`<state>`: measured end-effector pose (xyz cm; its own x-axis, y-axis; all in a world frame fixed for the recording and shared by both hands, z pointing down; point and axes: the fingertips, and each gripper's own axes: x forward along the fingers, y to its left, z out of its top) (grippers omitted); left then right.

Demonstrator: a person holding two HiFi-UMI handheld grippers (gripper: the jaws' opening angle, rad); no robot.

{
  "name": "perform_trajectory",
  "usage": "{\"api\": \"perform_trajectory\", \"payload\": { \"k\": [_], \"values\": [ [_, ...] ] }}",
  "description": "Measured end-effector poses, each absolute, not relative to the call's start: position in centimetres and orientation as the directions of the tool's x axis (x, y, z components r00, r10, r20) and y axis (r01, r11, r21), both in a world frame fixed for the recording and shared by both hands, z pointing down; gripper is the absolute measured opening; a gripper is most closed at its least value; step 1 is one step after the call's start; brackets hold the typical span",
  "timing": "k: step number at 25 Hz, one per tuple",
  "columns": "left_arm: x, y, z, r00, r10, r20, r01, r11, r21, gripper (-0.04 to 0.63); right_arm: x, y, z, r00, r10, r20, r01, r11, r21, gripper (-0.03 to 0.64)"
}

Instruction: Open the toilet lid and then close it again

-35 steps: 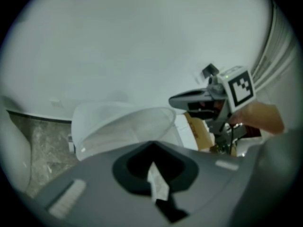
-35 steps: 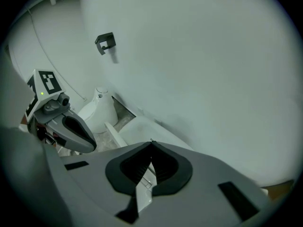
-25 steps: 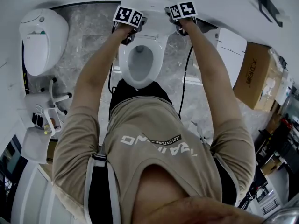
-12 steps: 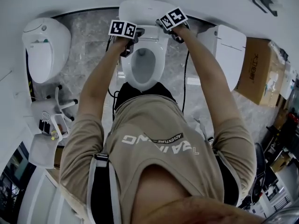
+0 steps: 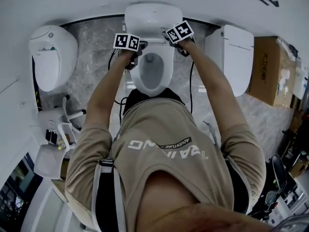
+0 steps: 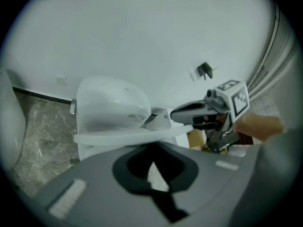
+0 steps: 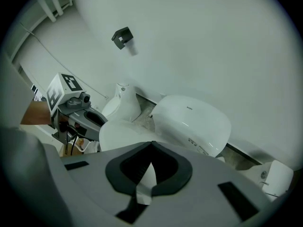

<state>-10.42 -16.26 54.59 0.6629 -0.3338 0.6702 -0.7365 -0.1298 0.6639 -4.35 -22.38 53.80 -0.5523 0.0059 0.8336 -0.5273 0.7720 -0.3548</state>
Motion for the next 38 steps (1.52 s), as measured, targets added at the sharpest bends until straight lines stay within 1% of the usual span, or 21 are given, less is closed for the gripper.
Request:
{"api": "perform_trajectory", "payload": {
  "k": [10, 19, 24, 28, 34, 38],
  "values": [
    [-9.1, -10.7, 56.0, 0.672, -0.311, 0.673, -0.728, -0.112, 0.676, 0.003, -1.9, -16.3, 54.6, -0.532, 0.008, 0.847, -0.525, 0.782, -0.337, 0.009],
    [-8.3, -5.5, 57.5, 0.659, -0.241, 0.712, -0.749, -0.131, 0.649, 0.003, -0.9, -11.1, 55.8, -0.497, 0.027, 0.867, -0.494, 0.813, -0.309, 0.009],
    [-7.8, -2.1, 59.1, 0.622, -0.119, 0.774, -0.781, -0.167, 0.602, 0.003, -0.5, -8.1, 57.1, -0.476, 0.057, 0.878, -0.471, 0.826, -0.31, 0.009],
    [-7.2, 0.9, 60.5, 0.6, -0.042, 0.799, -0.792, -0.173, 0.586, 0.003, -0.2, -5.6, 58.6, -0.468, 0.1, 0.878, -0.461, 0.82, -0.34, 0.009],
    [-6.5, 6.2, 63.1, 0.543, 0.094, 0.834, -0.81, -0.204, 0.55, 0.003, 0.6, -0.7, 61.3, -0.416, 0.18, 0.892, -0.386, 0.853, -0.352, 0.009],
    [-7.3, 8.2, 63.6, 0.489, 0.147, 0.86, -0.823, -0.25, 0.51, 0.005, 1.3, 1.5, 62.8, -0.416, 0.214, 0.884, -0.413, 0.821, -0.394, 0.009]
  ]
}}
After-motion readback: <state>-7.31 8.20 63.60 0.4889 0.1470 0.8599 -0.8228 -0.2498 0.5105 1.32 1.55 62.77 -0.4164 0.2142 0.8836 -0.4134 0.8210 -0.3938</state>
